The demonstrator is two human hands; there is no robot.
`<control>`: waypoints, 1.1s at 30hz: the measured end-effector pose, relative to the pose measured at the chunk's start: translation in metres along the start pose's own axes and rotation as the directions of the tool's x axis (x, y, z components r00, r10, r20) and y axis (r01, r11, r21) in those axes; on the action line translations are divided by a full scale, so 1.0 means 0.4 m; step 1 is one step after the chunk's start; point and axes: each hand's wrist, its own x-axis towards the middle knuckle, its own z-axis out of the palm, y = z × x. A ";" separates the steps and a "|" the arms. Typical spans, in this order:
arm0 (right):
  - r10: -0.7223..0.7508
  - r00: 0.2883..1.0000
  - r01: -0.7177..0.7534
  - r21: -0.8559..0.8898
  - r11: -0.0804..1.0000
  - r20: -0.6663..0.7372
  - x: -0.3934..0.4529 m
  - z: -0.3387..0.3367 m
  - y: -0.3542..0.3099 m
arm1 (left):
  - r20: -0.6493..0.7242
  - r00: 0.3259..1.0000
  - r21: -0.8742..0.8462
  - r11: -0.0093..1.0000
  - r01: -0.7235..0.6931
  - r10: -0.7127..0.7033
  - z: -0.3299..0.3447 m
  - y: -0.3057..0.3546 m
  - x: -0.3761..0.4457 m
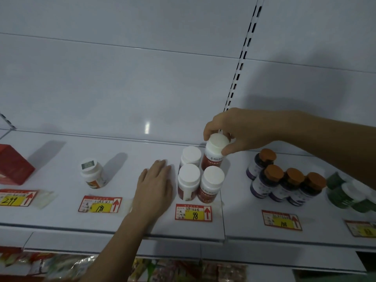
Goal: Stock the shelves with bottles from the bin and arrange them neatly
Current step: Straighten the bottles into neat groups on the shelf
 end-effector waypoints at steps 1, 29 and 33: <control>0.001 1.000 -0.001 0.000 1.000 0.004 0.003 0.005 -0.001 | 0.000 1.000 0.006 1.000 -0.002 0.002 -0.002 0.000 0.001; 0.043 0.998 -0.048 0.154 0.987 0.038 0.001 0.083 0.006 | 0.055 0.998 -0.002 1.000 0.013 -0.013 -0.010 0.004 0.001; 0.084 0.996 -0.083 0.101 0.991 -0.009 -0.023 0.057 0.001 | 0.071 0.994 -0.165 0.981 0.099 -0.089 -0.068 0.027 0.003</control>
